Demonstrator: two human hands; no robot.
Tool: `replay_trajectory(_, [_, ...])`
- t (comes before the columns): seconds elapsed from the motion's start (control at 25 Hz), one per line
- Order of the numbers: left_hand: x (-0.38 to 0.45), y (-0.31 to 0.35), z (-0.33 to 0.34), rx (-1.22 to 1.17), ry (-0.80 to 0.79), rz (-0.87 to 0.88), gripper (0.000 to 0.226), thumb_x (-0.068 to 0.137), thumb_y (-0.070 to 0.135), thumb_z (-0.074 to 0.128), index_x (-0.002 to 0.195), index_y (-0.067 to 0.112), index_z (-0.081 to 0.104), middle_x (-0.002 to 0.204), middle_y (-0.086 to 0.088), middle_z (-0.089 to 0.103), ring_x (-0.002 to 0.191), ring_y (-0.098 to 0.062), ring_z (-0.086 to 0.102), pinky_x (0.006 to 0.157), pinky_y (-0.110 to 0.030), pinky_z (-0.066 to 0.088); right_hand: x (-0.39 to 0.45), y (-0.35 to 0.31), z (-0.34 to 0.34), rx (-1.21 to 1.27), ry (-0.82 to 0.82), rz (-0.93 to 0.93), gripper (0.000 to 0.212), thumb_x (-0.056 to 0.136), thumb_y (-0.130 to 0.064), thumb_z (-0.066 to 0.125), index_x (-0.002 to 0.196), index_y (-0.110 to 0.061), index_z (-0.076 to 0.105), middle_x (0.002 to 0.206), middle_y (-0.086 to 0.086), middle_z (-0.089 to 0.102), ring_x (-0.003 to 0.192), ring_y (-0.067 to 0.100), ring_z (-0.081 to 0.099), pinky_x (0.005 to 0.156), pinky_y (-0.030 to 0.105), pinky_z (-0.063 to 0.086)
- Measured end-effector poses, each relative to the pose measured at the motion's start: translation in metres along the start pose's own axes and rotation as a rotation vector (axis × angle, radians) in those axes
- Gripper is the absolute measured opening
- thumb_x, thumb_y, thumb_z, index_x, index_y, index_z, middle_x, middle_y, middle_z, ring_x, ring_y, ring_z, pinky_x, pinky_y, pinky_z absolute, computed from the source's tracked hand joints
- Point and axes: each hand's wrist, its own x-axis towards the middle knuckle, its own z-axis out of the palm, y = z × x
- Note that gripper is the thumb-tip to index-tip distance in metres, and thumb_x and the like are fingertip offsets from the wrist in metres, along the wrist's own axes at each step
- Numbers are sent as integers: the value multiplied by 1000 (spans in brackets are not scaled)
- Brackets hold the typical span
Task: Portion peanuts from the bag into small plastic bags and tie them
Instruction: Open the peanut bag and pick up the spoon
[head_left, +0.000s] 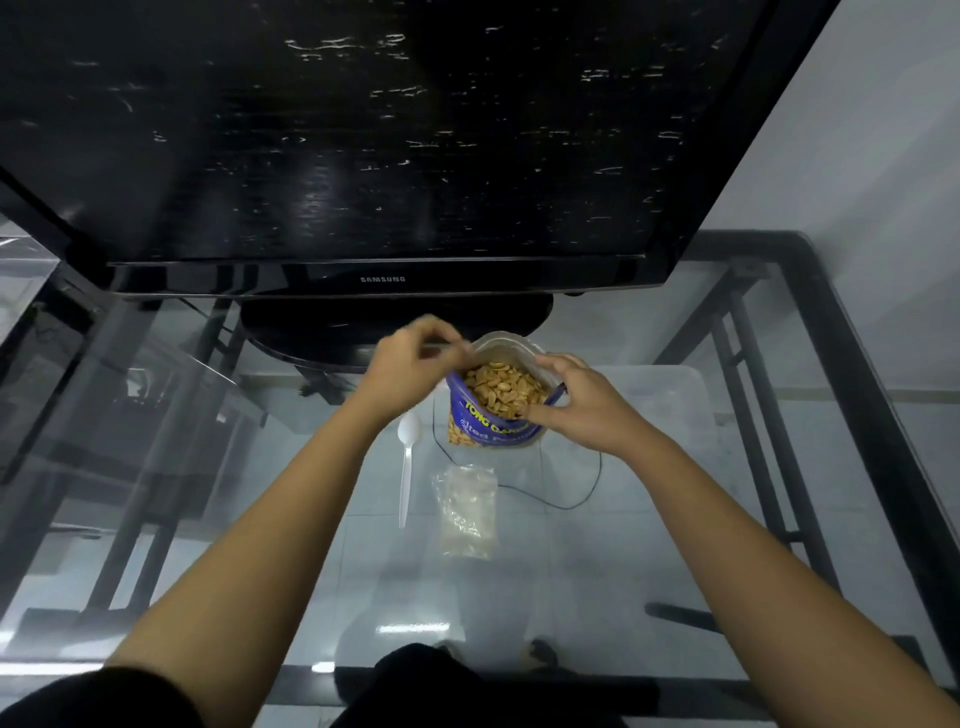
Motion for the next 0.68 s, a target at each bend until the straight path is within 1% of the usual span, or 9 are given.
replay_trajectory(0.04, [-5, -12, -2, -33, 190, -44, 13, 86, 24, 61, 92, 12, 63, 88, 0, 65, 79, -12, 60, 66, -9, 45, 0, 0, 0, -1, -2, -9, 68, 84, -28, 65, 142, -16, 32, 146, 0, 34, 130, 15, 35, 88, 18, 33])
replay_trajectory(0.08, [-11, -29, 0, 42, 312, -105, 14, 87, 22, 59, 90, 9, 63, 84, -4, 65, 78, -18, 61, 64, -12, 43, -1, 0, 0, 0, 1, -14, 67, 85, -29, 64, 142, -16, 32, 147, 0, 32, 131, 15, 34, 89, 18, 32])
replay_trajectory(0.12, [-19, -49, 5, 194, 313, -171, 16, 87, 21, 59, 91, 6, 62, 84, -11, 66, 81, -26, 62, 66, -19, 43, -1, 1, 0, 2, 7, -16, 66, 86, -29, 64, 142, -16, 31, 147, 0, 32, 132, 15, 33, 90, 18, 31])
replay_trajectory(0.2, [-43, -85, 25, 464, 90, -295, 30, 85, 27, 63, 100, 1, 59, 94, -19, 66, 92, -36, 61, 73, -32, 43, -2, 0, 0, 1, 12, -17, 66, 86, -29, 63, 142, -16, 31, 148, 0, 31, 133, 16, 33, 90, 18, 31])
replay_trajectory(0.28, [-63, -109, 48, 580, -57, -355, 38, 85, 31, 63, 104, -1, 55, 100, -20, 65, 95, -37, 60, 77, -36, 45, -1, 0, 0, -3, 17, -21, 66, 86, -30, 63, 142, -16, 31, 147, 0, 32, 132, 16, 33, 89, 18, 31])
replay_trajectory(0.4, [-72, -121, 66, 595, -6, -325, 19, 87, 18, 56, 87, -1, 56, 85, -19, 63, 84, -38, 61, 68, -36, 43, -1, 2, 1, 8, 15, -23, 66, 86, -31, 63, 142, -17, 31, 147, -1, 32, 132, 15, 33, 88, 19, 32])
replay_trajectory(0.52, [-68, -117, 61, 385, 172, -356, 15, 81, 10, 54, 71, -1, 56, 67, -18, 58, 68, -34, 54, 59, -30, 36, -2, 3, 1, 8, 11, -27, 67, 86, -32, 63, 142, -17, 30, 148, -1, 30, 133, 15, 33, 89, 19, 32])
replay_trajectory(0.6, [-61, -99, 43, 107, 338, -346, 12, 83, 11, 54, 79, 3, 62, 71, -16, 64, 67, -29, 56, 63, -30, 42, -2, 4, 0, 11, 5, -30, 68, 86, -33, 63, 142, -17, 29, 148, -1, 30, 133, 15, 33, 90, 18, 31])
replay_trajectory(0.68, [-51, -70, 18, -227, 390, -238, 14, 86, 9, 51, 89, 12, 64, 74, -7, 63, 68, -20, 60, 65, -32, 50, -1, 5, -1, 17, -3, -27, 68, 86, -33, 63, 142, -17, 29, 148, -1, 30, 132, 15, 33, 89, 18, 32])
